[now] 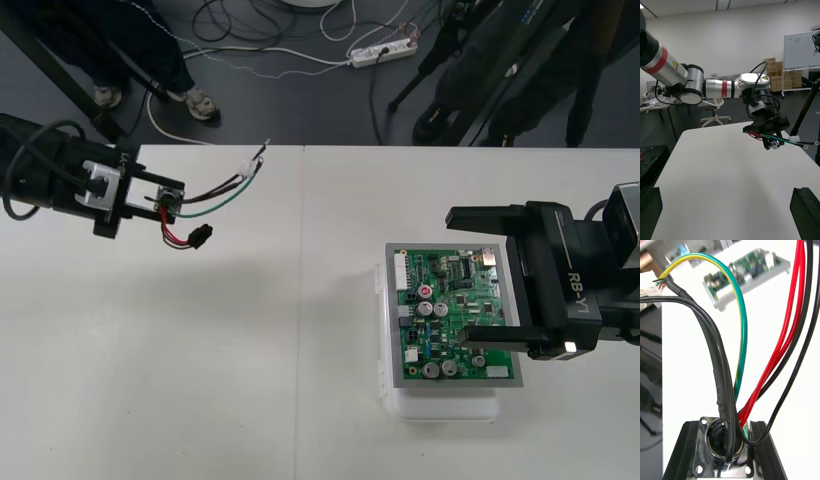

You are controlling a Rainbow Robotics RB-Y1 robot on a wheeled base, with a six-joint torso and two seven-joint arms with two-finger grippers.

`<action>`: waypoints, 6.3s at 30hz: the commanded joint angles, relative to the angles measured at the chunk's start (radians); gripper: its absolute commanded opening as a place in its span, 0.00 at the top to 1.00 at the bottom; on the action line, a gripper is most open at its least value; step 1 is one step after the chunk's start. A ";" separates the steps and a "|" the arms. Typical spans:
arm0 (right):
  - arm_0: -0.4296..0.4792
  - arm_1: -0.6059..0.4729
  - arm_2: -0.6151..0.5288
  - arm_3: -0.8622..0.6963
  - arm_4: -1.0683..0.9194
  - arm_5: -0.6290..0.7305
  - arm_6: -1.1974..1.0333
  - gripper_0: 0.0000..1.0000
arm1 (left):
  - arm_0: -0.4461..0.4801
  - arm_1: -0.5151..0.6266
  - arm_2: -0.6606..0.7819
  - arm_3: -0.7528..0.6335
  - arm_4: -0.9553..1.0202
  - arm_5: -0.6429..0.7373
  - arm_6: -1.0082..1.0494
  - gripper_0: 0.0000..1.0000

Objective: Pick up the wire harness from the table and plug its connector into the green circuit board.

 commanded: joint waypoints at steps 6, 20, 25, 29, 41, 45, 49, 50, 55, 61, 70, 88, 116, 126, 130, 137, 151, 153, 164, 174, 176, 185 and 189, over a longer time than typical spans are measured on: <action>0.006 0.009 0.015 -0.032 -0.006 0.008 -0.035 0.00 | 0.077 -0.159 0.066 -0.020 0.056 -0.047 0.283 1.00; 0.006 0.009 0.015 -0.032 -0.006 0.008 -0.035 0.00 | 0.158 -0.315 0.055 -0.042 0.139 -0.047 0.552 1.00; 0.032 0.021 0.013 -0.014 0.000 0.002 -0.036 0.00 | 0.194 -0.372 -0.006 -0.063 0.213 -0.047 0.650 1.00; 0.032 0.018 0.006 -0.014 -0.006 0.000 -0.041 0.00 | 0.224 -0.403 -0.072 -0.089 0.288 -0.047 0.719 1.00; 0.024 -0.062 -0.016 -0.014 -0.034 0.000 -0.059 0.00 | 0.345 -0.412 -0.104 -0.355 0.338 -0.047 0.960 1.00; 0.010 -0.097 -0.017 -0.014 -0.044 0.002 -0.074 0.00 | 0.381 -0.412 -0.141 -0.416 0.372 -0.047 1.037 1.00; -0.014 -0.150 -0.016 0.005 -0.090 0.000 -0.091 0.00 | 0.413 -0.418 -0.184 -0.460 0.388 -0.047 1.099 1.00; -0.014 -0.150 -0.016 0.005 -0.090 0.000 -0.091 0.00 | 0.413 -0.418 -0.184 -0.460 0.388 -0.047 1.099 1.00; -0.059 -0.236 0.019 0.083 -0.187 0.000 -0.104 0.00 | 0.451 -0.452 -0.221 -0.502 0.394 -0.047 1.159 1.00; -0.135 -0.307 0.041 0.201 -0.255 -0.031 -0.105 0.00 | 0.476 -0.510 -0.285 -0.516 0.392 -0.047 1.198 1.00; -0.207 -0.322 0.044 0.302 -0.275 -0.040 -0.131 0.00 | 0.477 -0.524 -0.377 -0.534 0.409 -0.047 1.204 1.00; -0.306 -0.305 0.254 0.407 -0.462 -0.040 -0.208 0.00 | 0.464 -0.521 -0.385 -0.534 0.446 -0.047 1.202 1.00; -0.434 -0.155 0.441 0.482 -0.468 -0.040 -0.220 0.00 | 0.464 -0.521 -0.385 -0.534 0.444 -0.019 1.198 1.00; -0.436 -0.154 0.452 0.482 -0.466 -0.040 -0.219 0.00 | 0.464 -0.521 -0.384 -0.534 0.444 -0.019 1.196 1.00; -0.437 -0.152 0.477 0.473 -0.486 -0.040 -0.217 0.00 | 0.465 -0.521 -0.385 -0.534 0.444 -0.019 1.196 1.00; -0.437 -0.140 0.498 0.460 -0.505 -0.040 -0.216 0.00 | 0.465 -0.521 -0.385 -0.534 0.444 -0.019 1.196 1.00; -0.437 -0.137 0.498 0.428 -0.541 -0.040 -0.222 0.00 | 0.467 -0.521 -0.385 -0.534 0.443 -0.019 1.191 1.00; -0.436 -0.135 0.498 0.428 -0.541 -0.040 -0.222 0.00 | 0.467 -0.521 -0.385 -0.534 0.444 -0.019 1.191 1.00; -0.434 -0.135 0.506 0.428 -0.541 -0.040 -0.214 0.00 | 0.468 -0.523 -0.385 -0.534 0.444 -0.019 1.191 1.00; -0.434 -0.135 0.506 0.428 -0.540 -0.040 -0.206 1.00 | 0.468 -0.523 -0.385 -0.534 0.444 -0.019 1.191 1.00; -0.434 -0.135 0.506 0.428 -0.538 -0.040 -0.202 1.00 | 0.470 -0.523 -0.385 -0.534 0.443 -0.019 1.191 1.00; -0.434 -0.135 0.506 0.428 -0.540 -0.040 -0.183 1.00 | 0.470 -0.523 -0.385 -0.534 0.443 -0.019 1.191 1.00; -0.434 -0.137 0.506 0.428 -0.540 -0.040 -0.179 1.00 | 0.470 -0.523 -0.385 -0.534 0.443 -0.021 1.191 1.00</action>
